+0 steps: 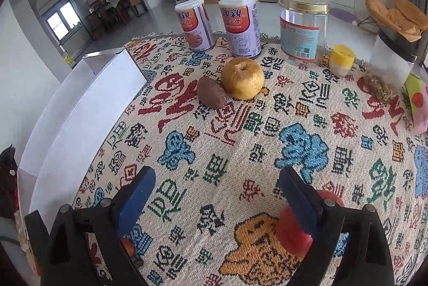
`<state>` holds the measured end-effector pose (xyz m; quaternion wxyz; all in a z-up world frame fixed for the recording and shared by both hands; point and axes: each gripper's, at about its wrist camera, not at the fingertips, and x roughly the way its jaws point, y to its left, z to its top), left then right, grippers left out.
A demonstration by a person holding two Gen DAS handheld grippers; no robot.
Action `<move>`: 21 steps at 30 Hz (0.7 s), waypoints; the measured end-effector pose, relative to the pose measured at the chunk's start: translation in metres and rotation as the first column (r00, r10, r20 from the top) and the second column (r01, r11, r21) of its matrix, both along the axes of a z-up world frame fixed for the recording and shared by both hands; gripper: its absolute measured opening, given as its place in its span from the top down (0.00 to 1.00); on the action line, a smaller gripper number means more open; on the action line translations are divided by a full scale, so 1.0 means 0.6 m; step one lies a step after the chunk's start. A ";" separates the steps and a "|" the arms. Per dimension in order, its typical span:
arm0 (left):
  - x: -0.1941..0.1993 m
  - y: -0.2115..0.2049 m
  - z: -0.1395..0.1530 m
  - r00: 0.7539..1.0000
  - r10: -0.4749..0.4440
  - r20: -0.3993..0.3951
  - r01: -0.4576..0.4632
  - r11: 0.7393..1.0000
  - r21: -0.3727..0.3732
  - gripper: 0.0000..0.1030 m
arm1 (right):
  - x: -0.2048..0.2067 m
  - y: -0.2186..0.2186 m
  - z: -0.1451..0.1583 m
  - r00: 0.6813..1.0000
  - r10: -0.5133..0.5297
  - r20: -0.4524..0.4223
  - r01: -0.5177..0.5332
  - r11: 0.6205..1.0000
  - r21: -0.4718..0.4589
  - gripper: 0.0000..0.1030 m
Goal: Organize fruits
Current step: 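Grasp the sweet potato lengthwise with the right tool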
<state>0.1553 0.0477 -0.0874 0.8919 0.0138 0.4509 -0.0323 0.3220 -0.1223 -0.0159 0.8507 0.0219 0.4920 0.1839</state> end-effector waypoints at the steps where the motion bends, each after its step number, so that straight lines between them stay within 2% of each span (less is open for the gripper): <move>1: 0.000 0.000 0.000 1.000 0.000 0.000 0.000 1.000 0.000 0.01 | 0.028 0.018 -0.012 1.000 -0.014 -0.020 0.015 1.000 0.013 0.15; 2: 0.000 0.000 0.000 1.000 0.000 0.000 0.000 1.000 0.000 0.01 | 0.055 0.029 -0.023 0.999 -0.037 -0.040 0.038 0.999 0.028 0.18; 4: 0.000 0.000 0.000 1.000 0.000 0.000 0.000 1.000 0.000 0.01 | 0.104 0.039 -0.048 0.991 -0.090 -0.095 0.098 0.992 0.081 0.32; 7: 0.000 0.000 0.000 1.000 0.000 0.000 0.000 1.000 -0.001 0.01 | 0.151 0.040 -0.079 0.974 -0.176 -0.144 0.197 0.969 0.150 0.35; 8: 0.000 0.000 0.000 1.000 -0.001 0.000 0.001 1.000 -0.001 0.01 | 0.160 0.043 -0.089 0.968 -0.186 -0.167 0.214 0.962 0.171 0.41; 9: 0.000 0.000 0.000 1.000 0.000 0.000 0.000 1.000 -0.001 0.01 | 0.166 0.046 -0.098 0.963 -0.194 -0.188 0.229 0.956 0.184 0.57; 10: 0.000 0.000 0.000 1.000 0.000 0.000 0.000 1.000 -0.001 0.01 | 0.167 0.049 -0.100 0.959 -0.205 -0.193 0.241 0.953 0.182 0.65; 11: 0.000 0.000 0.000 1.000 0.000 0.000 0.000 1.000 -0.001 0.01 | 0.162 0.055 -0.097 0.964 -0.200 -0.177 0.232 0.956 0.181 0.68; 12: 0.000 0.000 0.000 1.000 0.000 0.000 0.000 1.000 -0.001 0.01 | 0.154 0.065 -0.089 0.974 -0.164 -0.154 0.191 0.966 0.176 0.74; 14: 0.000 0.000 0.000 1.000 0.000 0.000 0.000 1.000 -0.001 0.01 | 0.140 0.086 -0.077 0.987 -0.065 -0.145 0.087 0.984 0.153 0.75; 15: 0.000 0.000 0.000 1.000 0.000 0.000 0.000 1.000 -0.001 0.01 | 0.134 0.094 -0.071 0.988 -0.051 -0.146 0.067 0.992 0.103 0.74; 17: 0.000 0.000 0.000 1.000 0.000 0.000 0.000 1.000 -0.001 0.01 | 0.135 0.095 -0.059 0.991 -0.063 -0.118 0.068 0.997 0.036 0.58; 18: 0.000 0.000 0.000 1.000 0.000 0.000 0.000 1.000 -0.001 0.01 | 0.141 0.096 -0.056 0.990 -0.068 -0.120 0.073 0.997 0.035 0.45; 21: 0.000 0.000 0.000 1.000 0.000 0.000 0.000 1.000 -0.001 0.01 | 0.174 0.111 -0.067 0.984 -0.079 -0.162 0.088 0.995 0.052 0.44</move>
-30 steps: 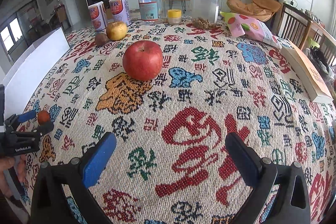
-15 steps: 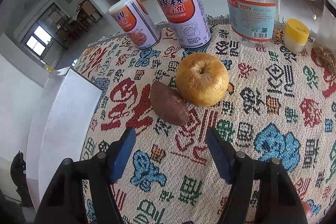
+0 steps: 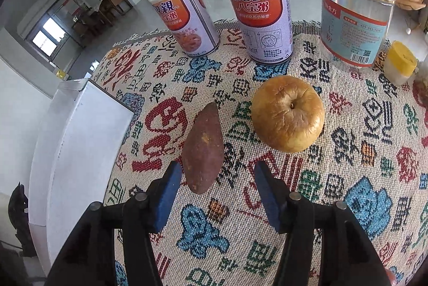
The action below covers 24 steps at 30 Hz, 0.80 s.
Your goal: Organize fruits
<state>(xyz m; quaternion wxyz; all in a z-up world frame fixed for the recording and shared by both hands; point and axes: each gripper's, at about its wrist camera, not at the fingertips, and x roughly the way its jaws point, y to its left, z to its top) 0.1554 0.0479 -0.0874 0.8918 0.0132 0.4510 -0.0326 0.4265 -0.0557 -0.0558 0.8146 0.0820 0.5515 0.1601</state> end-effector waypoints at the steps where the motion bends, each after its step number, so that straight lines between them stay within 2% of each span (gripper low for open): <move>1: 0.000 0.000 0.000 1.000 0.000 0.000 0.000 1.000 0.000 0.01 | 0.010 0.007 -0.008 1.000 -0.009 -0.012 0.009 1.000 -0.005 0.44; 3: 0.000 0.000 0.000 1.000 0.000 0.000 0.000 1.000 0.000 0.01 | 0.027 0.023 -0.026 1.000 -0.009 -0.028 0.009 1.000 -0.009 0.44; 5: 0.000 0.000 0.000 1.000 0.000 0.000 0.000 1.000 0.000 0.01 | 0.040 0.042 -0.045 0.999 -0.005 -0.046 0.003 0.999 -0.036 0.50; 6: 0.000 0.000 0.000 1.000 0.000 0.000 0.000 1.000 0.000 0.01 | 0.039 0.050 -0.043 1.000 -0.015 -0.001 0.015 0.996 -0.091 0.61; 11: 0.000 0.000 0.000 1.000 0.000 0.000 0.000 1.000 0.000 0.01 | -0.008 0.030 -0.037 1.000 0.017 -0.019 -0.018 0.998 -0.062 0.62; 14: 0.000 0.000 0.000 1.000 0.000 0.000 0.000 1.000 0.000 0.01 | -0.084 -0.011 -0.018 0.997 0.062 -0.042 -0.064 0.997 -0.046 0.62; 18: 0.000 0.000 0.000 1.000 0.000 0.000 0.000 1.000 0.000 0.01 | -0.215 -0.090 0.010 0.996 0.066 -0.062 -0.069 0.997 -0.044 0.61; 22: 0.000 0.000 -0.001 1.000 0.000 0.000 0.000 1.000 0.000 0.00 | -0.344 -0.158 0.010 0.999 0.016 -0.036 -0.018 0.998 -0.067 0.61; 24: 0.000 0.000 -0.001 1.000 0.000 0.000 0.000 1.000 0.000 0.01 | -0.396 -0.168 -0.003 1.000 0.001 0.011 0.001 0.994 -0.111 0.61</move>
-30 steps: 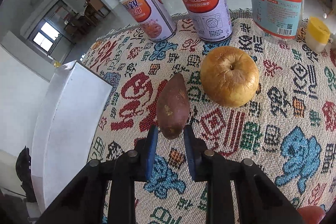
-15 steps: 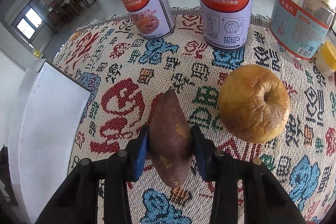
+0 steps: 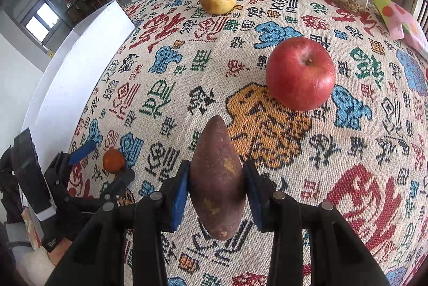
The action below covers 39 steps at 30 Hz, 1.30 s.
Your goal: Organize fruits
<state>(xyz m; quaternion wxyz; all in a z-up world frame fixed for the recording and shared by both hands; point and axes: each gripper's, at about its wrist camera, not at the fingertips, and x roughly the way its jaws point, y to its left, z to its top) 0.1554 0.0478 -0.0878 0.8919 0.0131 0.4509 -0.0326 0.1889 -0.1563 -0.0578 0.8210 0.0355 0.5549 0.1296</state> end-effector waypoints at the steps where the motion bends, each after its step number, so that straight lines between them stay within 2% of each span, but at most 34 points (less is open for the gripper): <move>1: 0.000 0.000 0.000 1.000 0.000 0.000 0.000 1.000 0.000 0.01 | -0.019 -0.007 -0.009 1.000 -0.002 0.030 0.002 1.000 0.000 0.61; 3: -0.001 0.000 0.000 1.000 -0.001 -0.001 0.001 1.000 -0.002 0.01 | -0.049 -0.010 -0.025 0.996 -0.004 0.092 0.004 1.000 0.003 0.60; 5: -0.009 0.001 0.000 1.000 -0.015 -0.011 0.015 1.000 -0.001 0.01 | -0.079 -0.013 -0.033 0.988 -0.015 0.154 0.017 1.000 -0.014 0.46; 6: -0.019 0.002 -0.001 1.000 -0.024 -0.020 0.024 1.000 -0.002 0.01 | -0.097 -0.014 -0.032 0.984 -0.018 0.176 0.024 0.999 -0.031 0.34; 7: -0.034 0.003 -0.001 0.999 -0.030 -0.021 0.030 1.000 -0.001 0.01 | -0.115 -0.017 -0.030 0.981 -0.017 0.194 0.028 0.998 -0.053 0.27; 9: -0.062 0.003 -0.003 0.999 -0.034 0.001 0.034 0.999 0.003 0.01 | -0.145 -0.014 -0.032 0.974 0.011 0.226 0.021 0.990 -0.136 0.23; 12: -0.069 0.003 -0.002 1.000 -0.026 0.000 0.026 1.000 0.003 0.00 | -0.183 -0.011 -0.044 0.967 0.062 0.246 0.003 0.967 -0.255 0.18; 15: -0.067 0.005 -0.001 1.000 -0.024 -0.001 0.024 1.000 0.000 0.00 | -0.202 -0.027 -0.049 0.963 0.020 0.270 0.044 0.973 -0.228 0.09; 18: -0.067 0.005 -0.001 1.000 -0.024 -0.001 0.024 1.000 -0.002 0.00 | -0.197 -0.044 -0.054 0.968 -0.037 0.247 0.085 0.978 -0.190 0.00; 39: -0.067 0.006 -0.001 1.000 -0.024 -0.001 0.024 1.000 -0.002 0.00 | -0.193 -0.039 -0.057 0.968 -0.038 0.248 0.088 0.977 -0.194 0.00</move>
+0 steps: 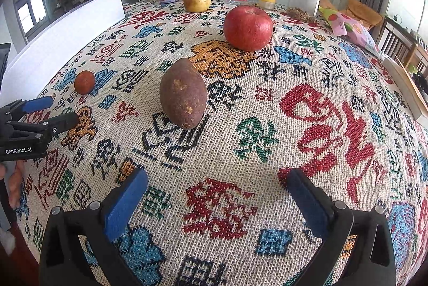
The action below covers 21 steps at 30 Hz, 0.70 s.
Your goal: Organize fruits
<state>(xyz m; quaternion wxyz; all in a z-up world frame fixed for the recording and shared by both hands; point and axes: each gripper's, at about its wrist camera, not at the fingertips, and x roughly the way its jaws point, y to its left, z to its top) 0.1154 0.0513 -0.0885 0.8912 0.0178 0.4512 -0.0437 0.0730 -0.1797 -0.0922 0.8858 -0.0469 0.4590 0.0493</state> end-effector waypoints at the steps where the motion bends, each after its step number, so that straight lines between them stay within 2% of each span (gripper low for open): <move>1: 0.000 0.000 0.000 1.000 0.000 0.000 0.000 1.000 0.000 0.00 | 0.000 0.000 0.000 1.000 0.000 0.000 0.000 1.000 0.000 0.00; 12: 0.000 0.000 -0.001 1.000 0.000 0.000 0.000 1.000 -0.001 0.00 | 0.000 0.000 0.000 1.000 0.000 0.000 0.000 1.000 0.001 0.00; 15: 0.000 0.003 0.000 1.000 -0.011 0.000 0.011 1.000 -0.022 0.00 | 0.000 -0.001 0.000 1.000 0.000 0.000 0.000 1.000 0.002 0.00; 17: -0.003 0.018 0.004 0.999 -0.053 0.009 0.053 0.995 -0.086 0.01 | 0.000 0.000 0.000 1.000 0.000 0.000 0.000 1.000 0.002 0.00; 18: -0.006 0.032 0.008 0.998 -0.065 0.016 0.066 0.986 -0.150 0.01 | 0.000 0.000 0.000 1.000 0.000 0.000 0.000 1.000 0.002 0.00; 20: -0.011 0.064 0.013 0.998 -0.061 0.032 0.068 0.955 -0.288 0.01 | 0.000 0.000 0.000 1.000 0.000 0.000 0.000 1.000 0.002 0.00; 21: -0.011 0.074 0.015 0.998 -0.046 0.036 0.055 0.944 -0.326 0.01 | 0.000 0.000 0.000 1.000 0.000 0.000 0.000 1.000 0.002 0.00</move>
